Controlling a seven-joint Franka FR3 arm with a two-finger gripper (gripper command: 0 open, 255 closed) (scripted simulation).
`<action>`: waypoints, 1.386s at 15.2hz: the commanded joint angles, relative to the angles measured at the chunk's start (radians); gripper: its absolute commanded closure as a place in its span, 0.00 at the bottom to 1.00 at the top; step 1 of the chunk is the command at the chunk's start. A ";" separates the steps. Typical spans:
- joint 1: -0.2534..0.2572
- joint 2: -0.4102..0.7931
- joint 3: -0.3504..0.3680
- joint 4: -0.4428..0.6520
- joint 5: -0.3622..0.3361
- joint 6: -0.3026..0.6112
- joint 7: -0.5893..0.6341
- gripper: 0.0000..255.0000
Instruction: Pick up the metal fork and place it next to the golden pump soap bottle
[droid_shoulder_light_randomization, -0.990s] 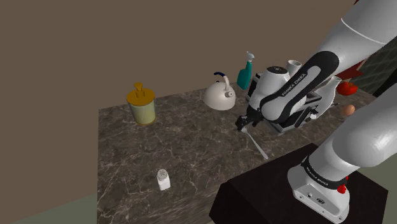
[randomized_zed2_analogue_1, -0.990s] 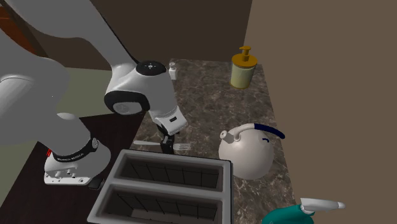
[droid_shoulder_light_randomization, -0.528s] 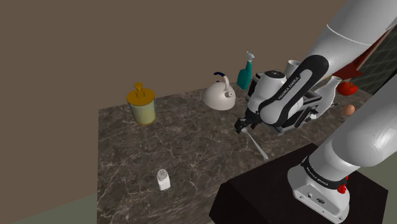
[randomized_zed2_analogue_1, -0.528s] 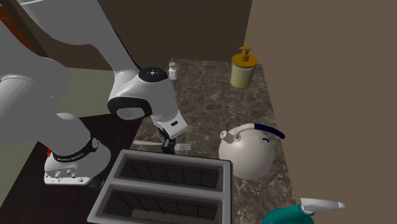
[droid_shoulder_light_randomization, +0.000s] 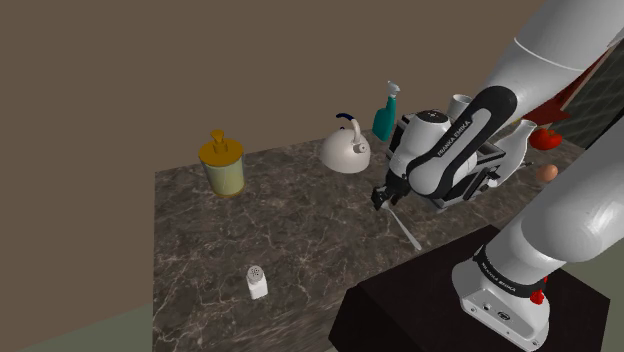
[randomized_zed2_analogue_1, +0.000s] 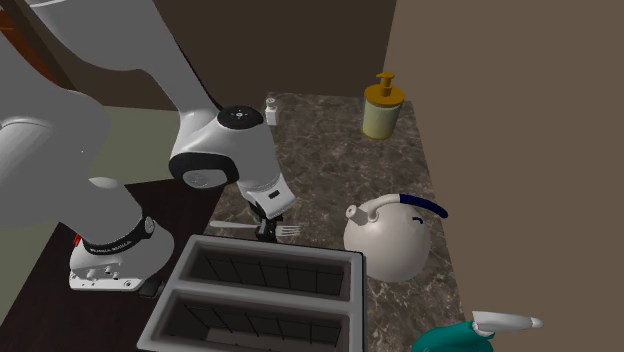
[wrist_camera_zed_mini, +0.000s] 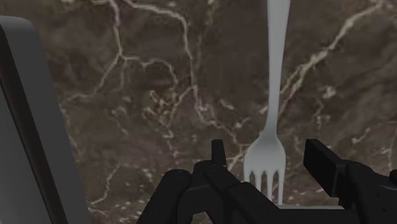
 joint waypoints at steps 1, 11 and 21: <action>0.001 0.005 0.002 0.002 -0.001 0.002 -0.001 1.00; 0.018 -0.123 -0.004 -0.011 0.036 -0.113 -0.025 1.00; 0.028 -0.353 -0.012 -0.006 0.046 -0.348 -0.031 1.00</action>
